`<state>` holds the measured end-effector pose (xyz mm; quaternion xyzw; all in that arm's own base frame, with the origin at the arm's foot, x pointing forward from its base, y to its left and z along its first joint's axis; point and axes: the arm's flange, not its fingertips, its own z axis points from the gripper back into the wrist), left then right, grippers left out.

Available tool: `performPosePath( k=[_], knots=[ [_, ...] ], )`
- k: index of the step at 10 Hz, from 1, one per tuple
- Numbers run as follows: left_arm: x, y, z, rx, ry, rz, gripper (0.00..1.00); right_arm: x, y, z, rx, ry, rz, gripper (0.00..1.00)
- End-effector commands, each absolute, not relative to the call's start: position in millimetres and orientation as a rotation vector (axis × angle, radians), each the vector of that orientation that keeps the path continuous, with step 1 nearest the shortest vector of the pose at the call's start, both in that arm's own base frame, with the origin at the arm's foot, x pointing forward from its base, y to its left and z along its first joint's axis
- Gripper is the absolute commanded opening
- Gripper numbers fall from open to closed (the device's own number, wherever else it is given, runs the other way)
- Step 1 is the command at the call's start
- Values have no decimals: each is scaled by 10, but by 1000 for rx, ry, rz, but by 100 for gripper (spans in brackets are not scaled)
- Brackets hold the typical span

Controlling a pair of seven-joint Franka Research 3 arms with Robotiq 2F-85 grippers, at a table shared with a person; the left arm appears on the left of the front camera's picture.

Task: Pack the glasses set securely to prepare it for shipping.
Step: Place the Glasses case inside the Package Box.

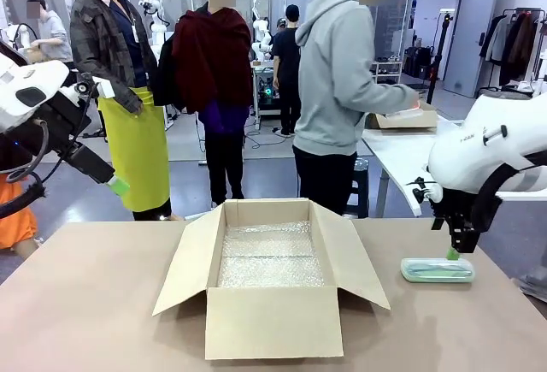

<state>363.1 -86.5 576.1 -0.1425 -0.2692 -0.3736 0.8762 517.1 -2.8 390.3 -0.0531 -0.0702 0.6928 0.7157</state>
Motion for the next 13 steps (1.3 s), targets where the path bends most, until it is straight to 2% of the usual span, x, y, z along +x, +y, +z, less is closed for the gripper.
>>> performPosePath(
  k=[1, 10, 13],
  knots=[
    [3632, -837, 5772, -316, -570, -801, 100, 5365, -31, 3774, -77, -138, 1500, 100],
    [3632, -837, 5772, -316, -570, -801, 100, 5612, -130, 3170, 91, -36, 1430, 100],
    [3632, -837, 5772, -316, -570, -801, 100, 5642, -146, 3119, 97, -39, 1418, 73]
  ],
)
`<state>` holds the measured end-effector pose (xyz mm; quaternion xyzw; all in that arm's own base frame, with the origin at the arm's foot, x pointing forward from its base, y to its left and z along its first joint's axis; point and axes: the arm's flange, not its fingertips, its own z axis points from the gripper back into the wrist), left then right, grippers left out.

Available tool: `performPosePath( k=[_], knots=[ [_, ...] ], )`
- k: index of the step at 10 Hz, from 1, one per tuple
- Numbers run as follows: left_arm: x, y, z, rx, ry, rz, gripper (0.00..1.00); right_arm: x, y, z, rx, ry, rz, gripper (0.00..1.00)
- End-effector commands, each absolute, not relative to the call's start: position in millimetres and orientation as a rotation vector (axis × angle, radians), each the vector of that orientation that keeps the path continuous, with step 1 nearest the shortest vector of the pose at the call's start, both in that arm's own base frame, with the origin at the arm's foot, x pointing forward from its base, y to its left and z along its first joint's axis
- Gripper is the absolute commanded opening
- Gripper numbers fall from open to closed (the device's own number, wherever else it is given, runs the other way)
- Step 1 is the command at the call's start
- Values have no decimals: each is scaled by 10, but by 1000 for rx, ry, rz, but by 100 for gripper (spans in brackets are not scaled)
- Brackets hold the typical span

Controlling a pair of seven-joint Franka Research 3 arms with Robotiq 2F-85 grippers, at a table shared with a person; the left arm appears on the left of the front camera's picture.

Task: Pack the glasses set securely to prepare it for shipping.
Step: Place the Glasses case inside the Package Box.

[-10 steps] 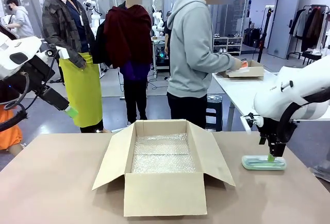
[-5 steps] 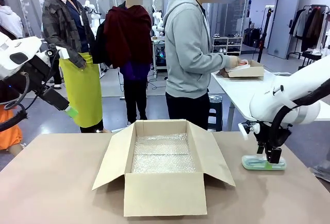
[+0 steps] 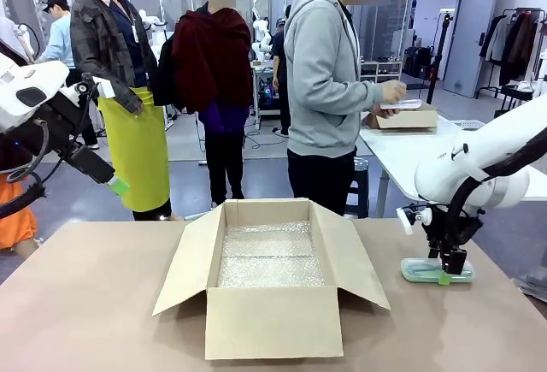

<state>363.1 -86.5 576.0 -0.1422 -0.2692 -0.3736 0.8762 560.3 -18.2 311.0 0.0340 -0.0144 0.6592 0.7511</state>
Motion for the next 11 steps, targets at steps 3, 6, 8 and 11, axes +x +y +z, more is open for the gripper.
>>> performPosePath(
  k=[3, 6, 8, 11],
  knots=[
    [3632, -837, 5772, -316, -570, -801, 100, 5646, -149, 3128, 86, -35, 1407, 43],
    [3632, -837, 5772, -316, -570, -801, 100, 5577, -62, 3570, 20, -128, 1358, 34],
    [3632, -837, 5772, -316, -570, -801, 100, 5462, 94, 4165, -58, -132, 1283, 34],
    [3632, -837, 5772, -316, -570, -801, 100, 5418, 429, 4712, -91, -149, 1221, 34]
  ],
)
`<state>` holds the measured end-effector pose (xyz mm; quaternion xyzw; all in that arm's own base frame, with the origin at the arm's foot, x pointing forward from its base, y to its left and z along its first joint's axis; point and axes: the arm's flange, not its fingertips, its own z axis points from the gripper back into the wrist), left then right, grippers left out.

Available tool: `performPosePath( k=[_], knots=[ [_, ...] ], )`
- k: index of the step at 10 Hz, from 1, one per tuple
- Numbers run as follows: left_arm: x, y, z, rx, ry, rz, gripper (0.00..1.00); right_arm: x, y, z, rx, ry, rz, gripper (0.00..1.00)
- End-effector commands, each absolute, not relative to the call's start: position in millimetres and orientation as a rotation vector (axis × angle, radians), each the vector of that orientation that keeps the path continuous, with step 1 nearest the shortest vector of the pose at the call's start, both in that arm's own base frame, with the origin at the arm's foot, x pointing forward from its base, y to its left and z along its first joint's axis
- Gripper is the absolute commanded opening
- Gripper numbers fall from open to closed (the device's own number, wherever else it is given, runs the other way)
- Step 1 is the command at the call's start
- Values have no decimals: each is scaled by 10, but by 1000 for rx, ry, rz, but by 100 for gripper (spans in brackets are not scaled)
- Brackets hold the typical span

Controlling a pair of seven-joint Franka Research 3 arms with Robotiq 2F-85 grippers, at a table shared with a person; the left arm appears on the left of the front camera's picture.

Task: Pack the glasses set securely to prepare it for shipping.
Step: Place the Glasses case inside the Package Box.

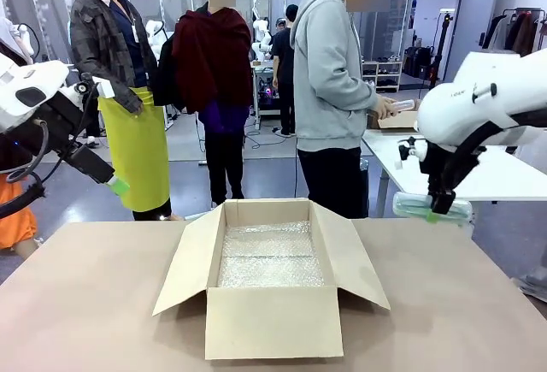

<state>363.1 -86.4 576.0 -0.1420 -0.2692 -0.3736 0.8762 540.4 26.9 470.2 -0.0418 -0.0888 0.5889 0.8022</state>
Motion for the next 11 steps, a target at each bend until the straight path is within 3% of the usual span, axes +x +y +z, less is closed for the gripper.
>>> performPosePath(
  k=[1, 5, 11],
  knots=[
    [3632, -837, 5772, -316, -570, -801, 100, 5424, 601, 4805, -103, -146, 1231, 34],
    [3632, -837, 5772, -316, -570, -801, 100, 5590, 1881, 5099, -151, -143, 1278, 34],
    [3632, -837, 5772, -316, -570, -801, 100, 5903, 3821, 4539, -151, -140, 1265, 34]
  ],
)
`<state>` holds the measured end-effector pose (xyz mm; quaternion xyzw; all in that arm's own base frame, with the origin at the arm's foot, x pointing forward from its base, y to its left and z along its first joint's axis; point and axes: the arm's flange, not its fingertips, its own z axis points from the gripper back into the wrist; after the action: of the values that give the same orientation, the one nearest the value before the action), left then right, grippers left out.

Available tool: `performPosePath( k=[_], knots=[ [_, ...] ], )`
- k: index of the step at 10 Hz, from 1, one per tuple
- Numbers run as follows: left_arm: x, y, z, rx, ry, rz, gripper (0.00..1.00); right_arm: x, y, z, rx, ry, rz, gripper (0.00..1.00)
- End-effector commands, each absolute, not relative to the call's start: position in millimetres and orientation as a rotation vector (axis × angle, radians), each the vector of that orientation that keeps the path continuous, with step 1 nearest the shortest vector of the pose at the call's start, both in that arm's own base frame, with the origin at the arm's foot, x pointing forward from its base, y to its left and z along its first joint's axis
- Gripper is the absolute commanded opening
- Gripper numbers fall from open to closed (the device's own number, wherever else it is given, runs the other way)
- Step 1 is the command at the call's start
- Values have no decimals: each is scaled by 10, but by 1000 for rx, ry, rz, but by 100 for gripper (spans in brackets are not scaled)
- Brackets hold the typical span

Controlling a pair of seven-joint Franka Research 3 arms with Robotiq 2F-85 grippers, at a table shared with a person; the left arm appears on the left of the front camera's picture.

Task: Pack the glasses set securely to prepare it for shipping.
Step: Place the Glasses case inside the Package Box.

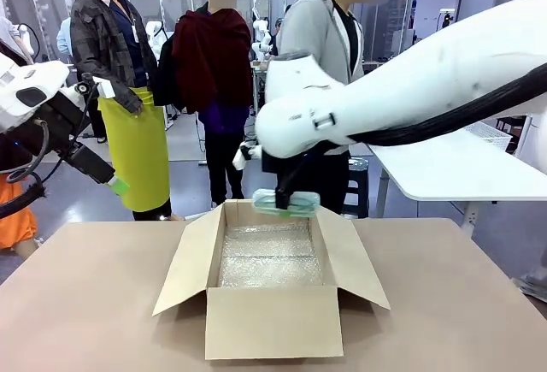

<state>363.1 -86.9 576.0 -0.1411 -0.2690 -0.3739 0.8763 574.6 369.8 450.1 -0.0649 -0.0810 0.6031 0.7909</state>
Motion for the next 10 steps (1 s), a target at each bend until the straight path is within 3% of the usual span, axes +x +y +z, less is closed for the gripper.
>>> performPosePath(
  k=[1, 8, 9, 10],
  knots=[
    [3632, -837, 5772, -316, -570, -801, 100, 5935, 3946, 4411, -135, -130, 1259, 34],
    [3632, -837, 5772, -316, -570, -801, 100, 6150, 3766, 3459, -93, -81, 1347, 34],
    [3632, -837, 5772, -316, -570, -801, 100, 6129, 3740, 3458, -89, -81, 1360, 72],
    [3632, -837, 5772, -316, -570, -801, 100, 6098, 3692, 3466, -86, -83, 1388, 87]
  ],
)
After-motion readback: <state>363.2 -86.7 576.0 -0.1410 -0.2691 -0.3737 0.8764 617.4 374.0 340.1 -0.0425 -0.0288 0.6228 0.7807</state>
